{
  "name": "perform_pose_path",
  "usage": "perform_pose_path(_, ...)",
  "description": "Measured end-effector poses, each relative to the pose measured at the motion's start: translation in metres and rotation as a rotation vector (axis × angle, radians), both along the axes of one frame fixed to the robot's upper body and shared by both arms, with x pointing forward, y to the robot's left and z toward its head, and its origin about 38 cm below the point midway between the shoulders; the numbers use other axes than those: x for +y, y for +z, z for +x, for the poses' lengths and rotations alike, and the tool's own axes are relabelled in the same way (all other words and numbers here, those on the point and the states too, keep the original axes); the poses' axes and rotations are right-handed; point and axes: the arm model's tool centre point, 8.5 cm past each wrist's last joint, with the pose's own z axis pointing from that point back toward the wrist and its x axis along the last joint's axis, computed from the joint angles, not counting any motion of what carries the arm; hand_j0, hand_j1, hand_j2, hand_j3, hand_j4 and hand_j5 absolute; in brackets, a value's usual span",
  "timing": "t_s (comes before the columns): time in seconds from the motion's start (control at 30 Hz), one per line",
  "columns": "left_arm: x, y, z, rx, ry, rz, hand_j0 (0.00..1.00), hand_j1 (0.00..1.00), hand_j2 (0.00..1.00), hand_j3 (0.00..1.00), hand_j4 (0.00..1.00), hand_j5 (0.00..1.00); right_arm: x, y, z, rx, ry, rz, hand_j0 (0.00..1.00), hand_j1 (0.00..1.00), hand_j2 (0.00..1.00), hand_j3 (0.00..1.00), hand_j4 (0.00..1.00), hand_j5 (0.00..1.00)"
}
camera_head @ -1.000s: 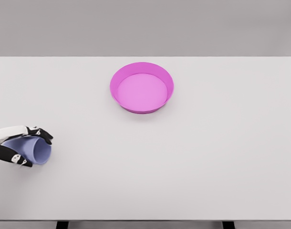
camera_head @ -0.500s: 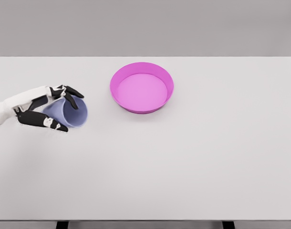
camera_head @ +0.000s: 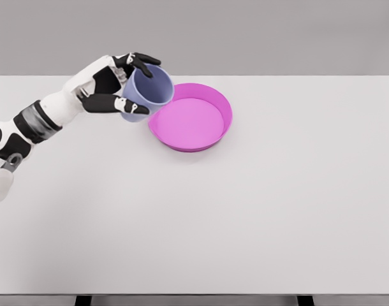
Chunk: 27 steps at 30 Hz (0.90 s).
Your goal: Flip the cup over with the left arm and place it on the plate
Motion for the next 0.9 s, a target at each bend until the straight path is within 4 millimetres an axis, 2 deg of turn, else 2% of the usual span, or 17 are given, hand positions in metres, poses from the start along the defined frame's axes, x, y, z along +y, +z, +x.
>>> perform_pose_path(0.1, -0.027, -0.017, 0.013, 0.048, -0.004, -0.076, 0.48, 0.48, 0.48, 0.48, 0.48, 0.48, 0.000, 0.000, 0.000, 0.000, 0.000, 0.000, 1.00, 1.00, 1.00, 1.00, 1.00, 1.00)
perform_pose_path(0.17, -0.043, -0.021, 0.022, 0.058, -0.005, -0.120, 0.48, 0.48, 0.48, 0.48, 0.48, 0.48, 0.000, 0.000, 0.000, 0.000, 0.000, 0.000, 1.00, 1.00, 1.00, 1.00, 1.00, 1.00)
perform_pose_path(0.3, -0.064, -0.032, 0.034, 0.019, 0.021, -0.217, 0.46, 0.46, 0.46, 0.46, 0.46, 0.46, 0.000, 0.000, 0.000, 0.000, 0.000, 0.000, 1.00, 1.00, 1.00, 1.00, 1.00, 1.00)
perform_pose_path(0.43, -0.079, -0.049, 0.042, -0.006, 0.095, -0.314, 0.45, 0.45, 0.45, 0.45, 0.45, 0.45, 0.000, 0.000, 0.000, 0.000, 0.000, 0.000, 1.00, 1.00, 1.00, 1.00, 1.00, 1.00)
perform_pose_path(0.67, -0.102, -0.093, 0.046, 0.120, 0.197, -0.356, 0.44, 0.44, 0.44, 0.44, 0.44, 0.44, 0.000, 0.000, 0.000, 0.000, 0.000, 0.000, 1.00, 1.00, 1.00, 1.00, 1.00, 1.00)
perform_pose_path(0.9, -0.107, -0.118, 0.046, 0.187, 0.257, -0.340, 0.43, 0.43, 0.43, 0.43, 0.43, 0.43, 0.000, 0.000, 0.000, 0.000, 0.000, 0.000, 1.00, 1.00, 1.00, 1.00, 1.00, 1.00)
